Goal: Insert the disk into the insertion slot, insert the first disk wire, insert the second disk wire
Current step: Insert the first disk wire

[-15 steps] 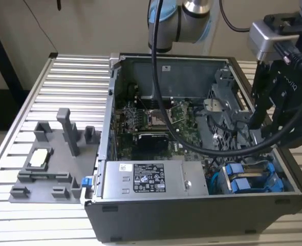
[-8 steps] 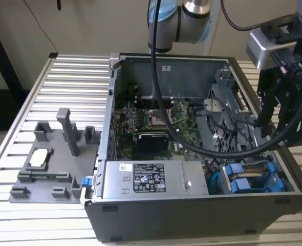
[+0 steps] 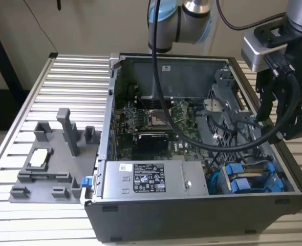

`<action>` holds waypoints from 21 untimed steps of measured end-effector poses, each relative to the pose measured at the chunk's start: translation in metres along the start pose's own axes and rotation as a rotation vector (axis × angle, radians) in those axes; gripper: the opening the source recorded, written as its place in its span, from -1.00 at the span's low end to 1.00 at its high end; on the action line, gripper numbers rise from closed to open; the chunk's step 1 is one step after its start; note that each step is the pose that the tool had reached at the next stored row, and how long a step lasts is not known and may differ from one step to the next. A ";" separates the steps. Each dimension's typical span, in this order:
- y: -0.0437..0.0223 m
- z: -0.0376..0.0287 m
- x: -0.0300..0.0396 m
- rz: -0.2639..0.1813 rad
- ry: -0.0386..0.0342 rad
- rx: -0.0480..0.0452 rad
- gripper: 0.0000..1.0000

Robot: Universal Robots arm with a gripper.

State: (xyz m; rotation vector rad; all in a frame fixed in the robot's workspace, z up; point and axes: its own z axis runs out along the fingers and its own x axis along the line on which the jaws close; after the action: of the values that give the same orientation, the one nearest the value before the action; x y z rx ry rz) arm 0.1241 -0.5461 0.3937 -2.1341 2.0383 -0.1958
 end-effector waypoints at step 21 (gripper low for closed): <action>0.0010 0.0013 -0.0022 -0.030 0.0335 0.0052 -0.43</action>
State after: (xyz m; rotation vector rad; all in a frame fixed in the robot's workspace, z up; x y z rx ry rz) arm 0.1233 -0.5439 0.3922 -2.1733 2.0228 -0.2423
